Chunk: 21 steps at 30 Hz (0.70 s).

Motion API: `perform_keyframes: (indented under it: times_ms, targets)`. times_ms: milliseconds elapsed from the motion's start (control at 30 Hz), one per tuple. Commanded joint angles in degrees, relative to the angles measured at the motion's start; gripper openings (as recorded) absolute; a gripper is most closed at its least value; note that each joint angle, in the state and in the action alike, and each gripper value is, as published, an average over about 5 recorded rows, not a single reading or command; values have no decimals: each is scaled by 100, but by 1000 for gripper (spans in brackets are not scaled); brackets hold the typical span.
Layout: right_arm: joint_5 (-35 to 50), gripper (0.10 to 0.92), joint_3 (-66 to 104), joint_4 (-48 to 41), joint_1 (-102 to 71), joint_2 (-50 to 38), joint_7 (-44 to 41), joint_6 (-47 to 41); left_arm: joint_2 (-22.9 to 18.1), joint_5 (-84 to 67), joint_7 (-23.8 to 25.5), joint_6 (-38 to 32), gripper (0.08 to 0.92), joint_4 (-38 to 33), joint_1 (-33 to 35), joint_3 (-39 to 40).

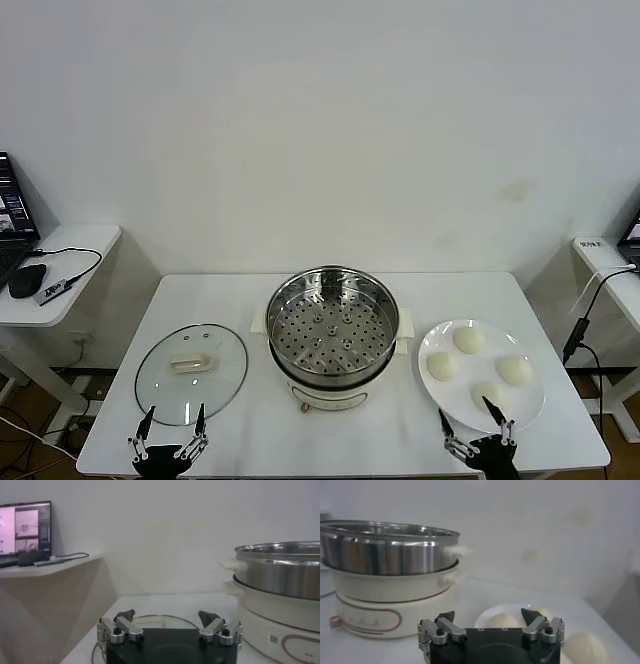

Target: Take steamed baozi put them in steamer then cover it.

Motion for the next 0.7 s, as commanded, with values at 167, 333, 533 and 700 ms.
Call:
perform_keyframes:
  times_ms: [167, 333, 533, 700]
  targets:
    - [-2154, 823, 651, -461, 1271, -975, -147, -107, 64, 241, 9, 785, 823, -276, -220, -150]
    - [-3037, 823, 788, -868, 1902, -2033, -947, -268, 160, 378, 84, 889, 823, -264, -367, -171]
    - [-3517, 823, 508, -1566, 2693, -3386, -2143, -521, 200, 421, 131, 1185, 823, -333, -446, -151]
    - [-3171, 823, -399, -2195, 3644, -4357, -2949, -636, 220, 494, 125, 1682, 823, -512, -421, -92]
